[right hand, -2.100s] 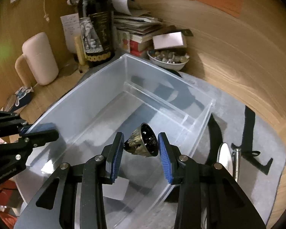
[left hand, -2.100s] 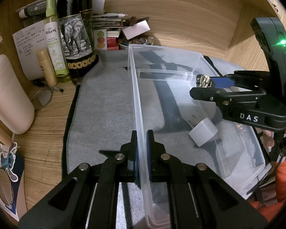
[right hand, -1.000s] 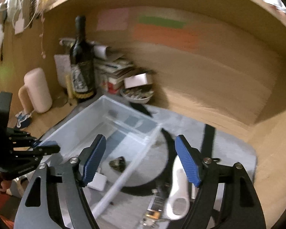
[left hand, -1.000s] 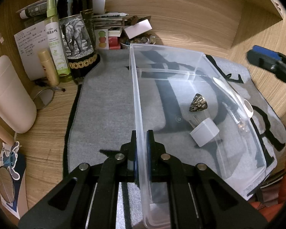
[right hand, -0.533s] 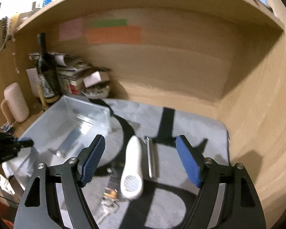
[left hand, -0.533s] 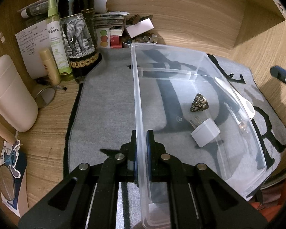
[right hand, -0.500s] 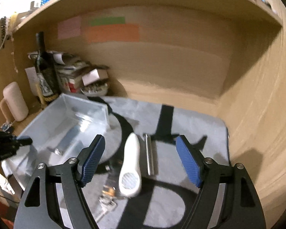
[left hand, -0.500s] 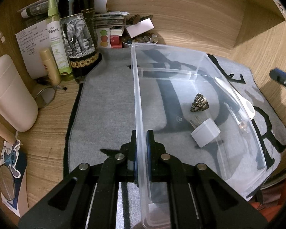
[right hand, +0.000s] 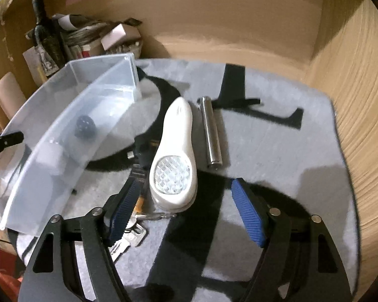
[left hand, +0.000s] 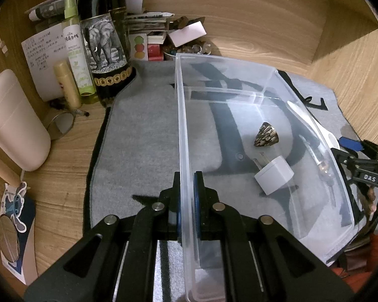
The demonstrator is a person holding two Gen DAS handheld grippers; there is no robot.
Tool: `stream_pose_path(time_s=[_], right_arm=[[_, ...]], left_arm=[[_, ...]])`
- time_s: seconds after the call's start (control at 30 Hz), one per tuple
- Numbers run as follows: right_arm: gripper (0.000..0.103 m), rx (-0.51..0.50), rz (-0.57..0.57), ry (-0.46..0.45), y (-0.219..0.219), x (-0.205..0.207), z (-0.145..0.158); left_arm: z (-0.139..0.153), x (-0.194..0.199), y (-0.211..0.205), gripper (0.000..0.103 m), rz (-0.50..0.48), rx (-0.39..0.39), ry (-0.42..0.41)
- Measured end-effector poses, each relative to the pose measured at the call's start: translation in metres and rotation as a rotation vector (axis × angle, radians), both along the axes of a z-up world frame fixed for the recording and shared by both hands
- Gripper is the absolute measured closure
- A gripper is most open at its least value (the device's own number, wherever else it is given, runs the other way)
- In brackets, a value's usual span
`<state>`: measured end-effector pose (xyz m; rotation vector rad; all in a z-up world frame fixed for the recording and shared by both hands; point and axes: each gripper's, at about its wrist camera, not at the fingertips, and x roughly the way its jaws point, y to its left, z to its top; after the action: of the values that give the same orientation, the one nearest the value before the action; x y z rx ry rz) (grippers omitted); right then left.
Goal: Organize rigid objects
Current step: 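Move the right gripper to the white handheld device and grasp it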
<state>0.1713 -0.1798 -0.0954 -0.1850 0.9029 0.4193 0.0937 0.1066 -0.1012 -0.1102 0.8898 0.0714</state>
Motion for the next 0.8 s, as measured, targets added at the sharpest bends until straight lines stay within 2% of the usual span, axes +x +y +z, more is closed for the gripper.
stream_pose_path(time_s=[0.07, 0.17, 0.3, 0.5, 0.8], right_arm=[[0.047, 0.016, 0.001, 0.025, -0.001, 0.005, -0.005], [0.056, 0.036, 0.006, 0.042, 0.0, 0.01, -0.01], [0.064, 0.012, 0.023, 0.033, 0.009, 0.013, -0.013], [0.064, -0.003, 0.014, -0.007, 0.009, 0.012, -0.011], [0.064, 0.023, -0.013, -0.117, -0.005, 0.004, 0.022]], left_arm=[[0.0, 0.0, 0.0, 0.096, 0.001, 0.0, 0.0], [0.0, 0.0, 0.0, 0.096, 0.0, 0.0, 0.0], [-0.001, 0.001, 0.0, 0.096, 0.001, -0.002, 0.005], [-0.003, 0.001, 0.0, 0.096, 0.001, -0.001, 0.006], [-0.004, 0.002, -0.001, 0.096, 0.0, 0.0, 0.007]])
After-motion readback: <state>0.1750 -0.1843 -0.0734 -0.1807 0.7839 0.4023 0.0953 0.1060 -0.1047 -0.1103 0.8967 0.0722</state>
